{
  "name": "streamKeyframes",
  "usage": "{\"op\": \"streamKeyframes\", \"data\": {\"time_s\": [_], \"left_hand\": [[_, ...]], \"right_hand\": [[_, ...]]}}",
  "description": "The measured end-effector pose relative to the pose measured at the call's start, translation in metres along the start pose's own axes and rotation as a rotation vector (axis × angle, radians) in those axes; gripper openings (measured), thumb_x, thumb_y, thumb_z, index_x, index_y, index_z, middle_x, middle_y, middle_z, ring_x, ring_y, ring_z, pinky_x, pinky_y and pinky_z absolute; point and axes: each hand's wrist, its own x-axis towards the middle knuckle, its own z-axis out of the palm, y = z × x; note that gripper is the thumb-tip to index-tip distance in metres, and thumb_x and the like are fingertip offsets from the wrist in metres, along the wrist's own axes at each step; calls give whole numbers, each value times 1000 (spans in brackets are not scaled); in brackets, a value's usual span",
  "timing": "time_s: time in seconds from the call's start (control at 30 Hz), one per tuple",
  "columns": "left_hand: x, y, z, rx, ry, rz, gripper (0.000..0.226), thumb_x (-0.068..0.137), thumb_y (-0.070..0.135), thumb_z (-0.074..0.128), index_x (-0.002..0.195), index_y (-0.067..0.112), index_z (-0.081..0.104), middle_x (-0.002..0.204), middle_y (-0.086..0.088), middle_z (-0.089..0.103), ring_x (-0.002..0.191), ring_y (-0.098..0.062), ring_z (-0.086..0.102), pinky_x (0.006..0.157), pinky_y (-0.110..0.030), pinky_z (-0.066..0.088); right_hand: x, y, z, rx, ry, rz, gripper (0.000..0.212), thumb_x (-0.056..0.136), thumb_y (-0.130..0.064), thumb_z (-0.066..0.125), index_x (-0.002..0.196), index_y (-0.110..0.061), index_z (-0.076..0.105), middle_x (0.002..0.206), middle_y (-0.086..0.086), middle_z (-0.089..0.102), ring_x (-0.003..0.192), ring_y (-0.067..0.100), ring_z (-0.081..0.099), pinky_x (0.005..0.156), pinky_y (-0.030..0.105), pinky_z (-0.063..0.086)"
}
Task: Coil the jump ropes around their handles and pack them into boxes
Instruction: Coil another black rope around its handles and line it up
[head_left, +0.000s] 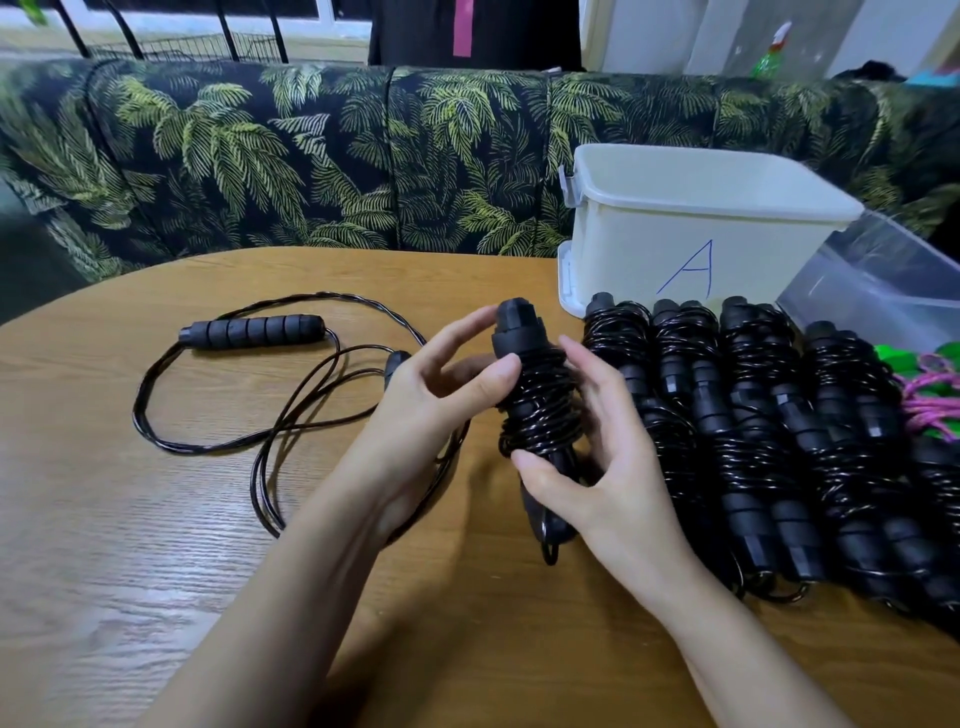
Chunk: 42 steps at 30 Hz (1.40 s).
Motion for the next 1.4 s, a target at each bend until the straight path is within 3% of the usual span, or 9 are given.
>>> {"op": "streamKeyframes", "data": {"time_s": [0.2,0.37,0.53,0.67,0.83,0.97,1.2,1.3,1.4], "left_hand": [[-1,-4,6,-24,134,25,60,72,23,79,129,27,60,103,-3,75,96,-12,70,76,-17,52],[-2,-9,9,25,169,40,62,71,24,84,129,28,61,106,-5,74,104,-19,70,89,-30,53],[-1,-2,7,36,138,95,61,70,24,74,129,22,61,96,-3,75,95,-10,70,80,-16,51],[-1,-1,6,49,107,108,56,75,24,71,129,23,60,108,-9,74,98,-11,70,83,-18,51],[-2,0,5,40,89,99,51,79,25,67,130,24,59,109,-4,74,101,-12,70,83,-18,52],[-2,-1,7,4,176,119,53,74,28,71,125,22,62,103,-9,75,94,-17,71,80,-21,53],[-2,-11,11,12,346,170,59,67,25,88,121,22,65,97,-5,76,101,-20,71,85,-27,56],[-2,-13,17,0,345,178,56,68,26,82,121,21,65,98,-4,77,103,-16,70,78,-19,54],[-2,-15,22,-2,301,170,49,79,15,78,125,21,63,101,-1,76,102,-10,70,78,-16,52]], "right_hand": [[3,7,5,-199,24,-80,82,84,-21,71,154,-29,29,155,-13,38,144,3,32,118,37,33],[3,10,6,-298,38,-52,95,80,-21,82,152,-42,23,153,-22,37,141,-6,31,110,10,27],[4,1,-2,-80,2,-1,89,82,-13,79,151,-40,29,147,-20,47,134,-3,44,113,25,36],[5,-4,-9,21,-23,26,85,80,-18,77,150,-38,32,143,-23,51,134,1,46,116,39,36],[6,-4,-12,122,-59,61,81,80,-19,77,147,-38,35,140,-22,54,131,-1,49,110,25,40],[6,-3,-8,66,-58,2,75,85,-24,71,149,-39,34,151,-20,42,141,0,35,118,32,31],[4,3,0,-346,-59,-104,67,101,-18,54,148,-52,21,161,-25,15,140,-17,18,106,4,22],[2,2,5,-557,-49,-108,75,101,-19,48,147,-61,6,162,-26,3,135,-2,34,94,27,49],[0,2,9,-684,-26,-122,81,101,-18,43,145,-63,-7,164,-19,-5,135,21,47,77,43,57]]}}
